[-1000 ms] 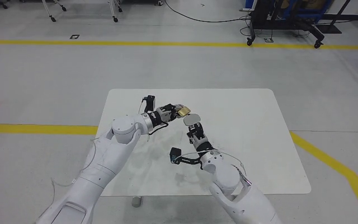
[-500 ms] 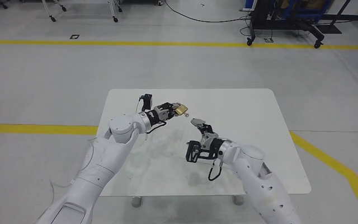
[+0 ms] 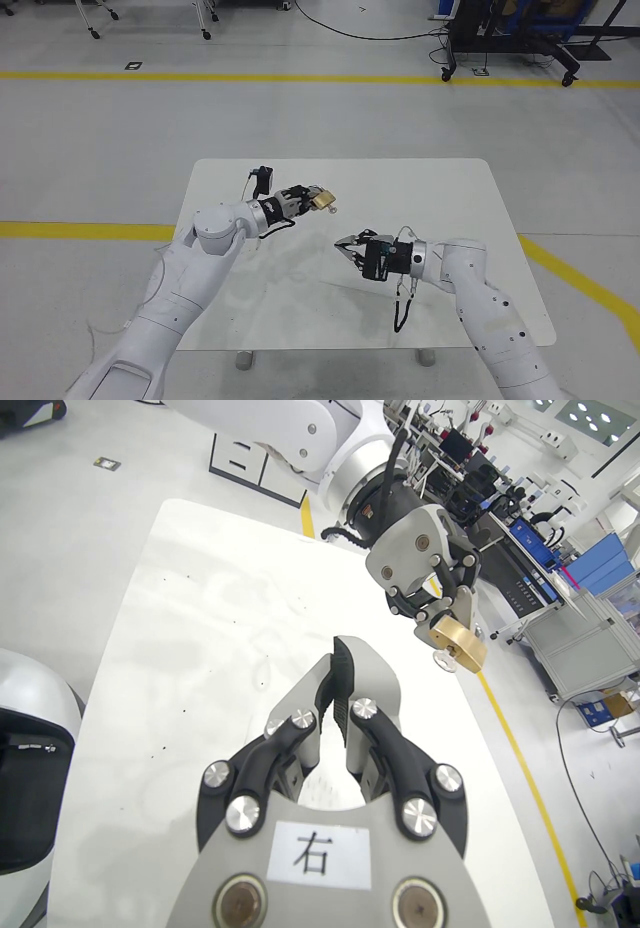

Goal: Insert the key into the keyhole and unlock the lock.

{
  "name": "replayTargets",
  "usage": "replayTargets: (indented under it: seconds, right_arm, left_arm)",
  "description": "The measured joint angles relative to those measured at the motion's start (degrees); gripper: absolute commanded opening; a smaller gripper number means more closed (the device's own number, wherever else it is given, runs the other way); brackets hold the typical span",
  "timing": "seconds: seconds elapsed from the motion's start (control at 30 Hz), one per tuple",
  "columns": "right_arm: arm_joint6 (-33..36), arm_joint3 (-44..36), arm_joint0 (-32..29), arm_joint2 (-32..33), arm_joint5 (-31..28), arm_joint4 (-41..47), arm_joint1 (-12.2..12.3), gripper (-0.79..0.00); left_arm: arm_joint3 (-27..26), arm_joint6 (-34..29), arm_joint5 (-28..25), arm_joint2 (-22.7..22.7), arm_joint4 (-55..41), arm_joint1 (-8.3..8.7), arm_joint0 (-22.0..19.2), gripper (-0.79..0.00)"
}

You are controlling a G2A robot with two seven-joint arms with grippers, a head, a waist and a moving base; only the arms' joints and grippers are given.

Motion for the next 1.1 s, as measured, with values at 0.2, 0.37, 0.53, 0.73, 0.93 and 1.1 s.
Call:
replayTargets:
  seconds: [0.2, 0.37, 0.53, 0.73, 0.93, 1.1]
  right_arm:
    - [0.41, 3.67, 3.65, -2.38, 1.47, 1.30, -0.03, -0.785]
    - [0.97, 7.06, 6.24, -3.68, 2.53, 3.43, -0.10, -0.785]
    - [0.79, 10.00, 8.22, -4.62, 2.68, 4.79, -0.01, -0.785]
    - [0.44, 11.79, 10.25, -6.45, 1.90, 4.85, 0.18, -0.785]
    - [-0.56, 13.40, 11.47, -7.32, 2.06, 5.83, 0.42, -0.785]
    - [-3.36, 9.74, 9.64, -7.04, 3.55, 5.37, 1.08, -0.757]
  left_arm:
    - [0.39, -2.49, -0.21, 0.32, 0.97, -0.02, -0.39, -0.785]
    - [0.46, -4.11, -0.50, 0.56, 1.77, -0.05, -0.67, -0.785]
    - [0.44, -5.64, -0.96, 0.57, 2.81, 0.05, -0.80, -0.785]
    - [0.15, -7.77, -1.51, 1.05, 4.52, 0.14, -0.96, -0.785]
    - [0.35, -9.23, -1.84, 1.11, 5.31, 0.20, -1.13, -0.785]
    - [0.39, -4.50, -1.79, -0.22, 3.93, 0.06, -0.58, -0.785]
